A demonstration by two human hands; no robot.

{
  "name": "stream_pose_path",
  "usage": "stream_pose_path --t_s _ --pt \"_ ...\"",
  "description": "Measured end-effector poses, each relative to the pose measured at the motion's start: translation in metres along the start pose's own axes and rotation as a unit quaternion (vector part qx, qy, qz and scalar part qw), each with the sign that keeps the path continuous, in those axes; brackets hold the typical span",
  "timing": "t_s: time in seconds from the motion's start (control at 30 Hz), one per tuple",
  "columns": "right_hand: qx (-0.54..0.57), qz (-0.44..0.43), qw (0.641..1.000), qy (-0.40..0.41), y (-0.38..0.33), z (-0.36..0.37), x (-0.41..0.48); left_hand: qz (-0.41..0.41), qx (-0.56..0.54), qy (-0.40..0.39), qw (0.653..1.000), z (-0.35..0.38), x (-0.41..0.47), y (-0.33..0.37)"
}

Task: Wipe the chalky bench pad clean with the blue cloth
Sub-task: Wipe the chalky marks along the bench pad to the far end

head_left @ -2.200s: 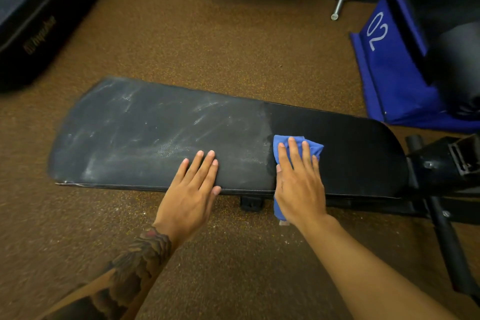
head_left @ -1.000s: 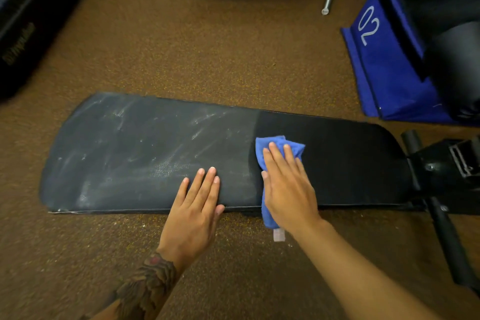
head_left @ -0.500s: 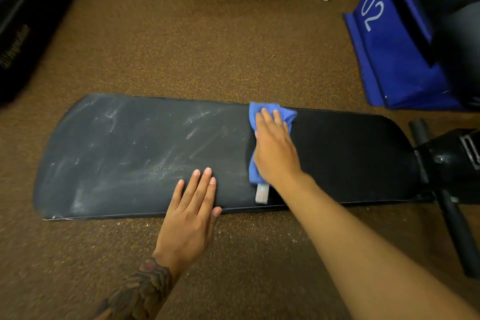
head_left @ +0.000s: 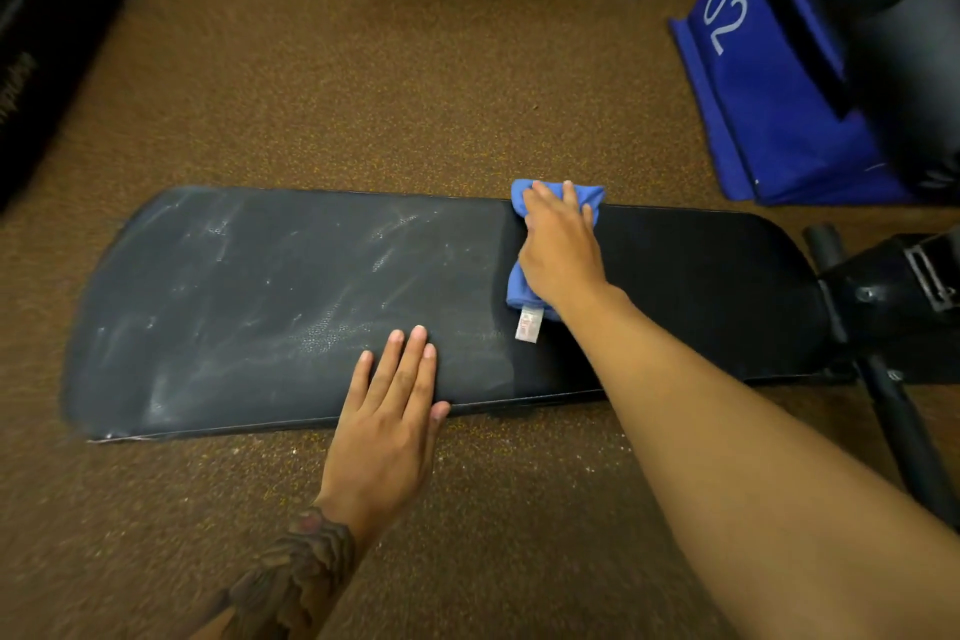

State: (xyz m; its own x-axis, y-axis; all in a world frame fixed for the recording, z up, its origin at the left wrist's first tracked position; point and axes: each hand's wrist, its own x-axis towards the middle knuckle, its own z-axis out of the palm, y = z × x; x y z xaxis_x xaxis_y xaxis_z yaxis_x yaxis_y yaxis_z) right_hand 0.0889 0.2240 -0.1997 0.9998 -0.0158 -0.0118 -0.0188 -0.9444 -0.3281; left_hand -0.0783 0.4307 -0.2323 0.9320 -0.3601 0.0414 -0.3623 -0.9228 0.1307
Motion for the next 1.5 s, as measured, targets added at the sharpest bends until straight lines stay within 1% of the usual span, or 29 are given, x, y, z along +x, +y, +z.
stream_pose_path --t_s 0.07,0.2,0.3,0.4,0.53,0.6,0.67,0.73,0.83,0.9,0.93,1.0,1.07,1.17,1.23,1.3,1.37,1.5 --pt "0.013 -0.015 1.000 -0.004 -0.004 0.005 -0.013 0.001 0.000 -0.002 1.000 0.000 0.001 0.000" --pt "0.048 -0.103 0.993 0.016 0.005 0.013 -0.093 0.004 -0.002 -0.002 1.000 0.000 0.001 -0.001" --pt "0.064 -0.110 0.992 0.015 0.026 0.010 -0.133 0.006 -0.005 -0.001 1.000 0.001 0.001 -0.002" --pt "0.069 -0.082 0.994 0.031 0.033 0.002 -0.112 0.004 -0.008 0.005 1.000 0.002 0.001 -0.001" --pt "0.024 0.008 0.999 0.021 0.023 -0.004 -0.037 0.006 -0.013 0.019 1.000 0.002 0.002 0.000" --pt "0.016 0.024 0.999 0.020 0.011 -0.004 -0.009 0.007 -0.011 0.021 1.000 0.002 0.002 0.001" --pt "0.005 0.013 1.000 0.013 -0.004 -0.001 -0.002 0.006 -0.007 0.021 1.000 0.002 0.002 0.001" --pt "0.015 -0.014 1.000 -0.004 -0.015 0.004 -0.019 0.007 -0.002 0.022 1.000 0.003 0.002 0.000" --pt "0.055 -0.078 0.995 0.014 -0.018 0.006 -0.079 0.011 0.001 0.021 1.000 0.004 0.002 -0.001" --pt "0.079 -0.113 0.990 0.034 -0.005 0.008 -0.118 0.014 0.001 0.024 1.000 0.004 0.002 -0.001" --pt "0.083 -0.121 0.989 0.031 0.004 0.008 -0.128 0.014 -0.001 0.024 1.000 0.004 0.002 -0.001" --pt "0.081 -0.117 0.990 0.021 0.018 0.007 -0.122 0.013 -0.006 0.027 1.000 0.003 0.002 -0.001" --pt "0.074 -0.087 0.993 0.018 0.020 0.004 -0.094 0.012 -0.008 0.028 0.999 0.003 0.002 0.000" --pt "0.045 -0.023 0.998 0.021 0.008 0.001 -0.038 0.009 -0.003 0.026 1.000 0.003 0.002 0.000" --pt "0.035 -0.002 0.999 0.020 -0.006 -0.002 -0.015 0.006 0.001 0.022 1.000 0.003 0.002 0.000" --pt "0.027 -0.003 0.999 0.016 -0.017 -0.002 -0.010 0.003 0.001 0.020 1.000 0.004 0.001 0.000" --pt "0.036 -0.012 0.999 0.013 -0.022 0.000 -0.023 0.002 0.001 0.020 1.000 0.004 0.001 0.000" --pt "0.069 -0.087 0.993 0.050 -0.008 0.010 -0.089 0.018 -0.001 0.039 0.999 0.009 0.002 -0.003"
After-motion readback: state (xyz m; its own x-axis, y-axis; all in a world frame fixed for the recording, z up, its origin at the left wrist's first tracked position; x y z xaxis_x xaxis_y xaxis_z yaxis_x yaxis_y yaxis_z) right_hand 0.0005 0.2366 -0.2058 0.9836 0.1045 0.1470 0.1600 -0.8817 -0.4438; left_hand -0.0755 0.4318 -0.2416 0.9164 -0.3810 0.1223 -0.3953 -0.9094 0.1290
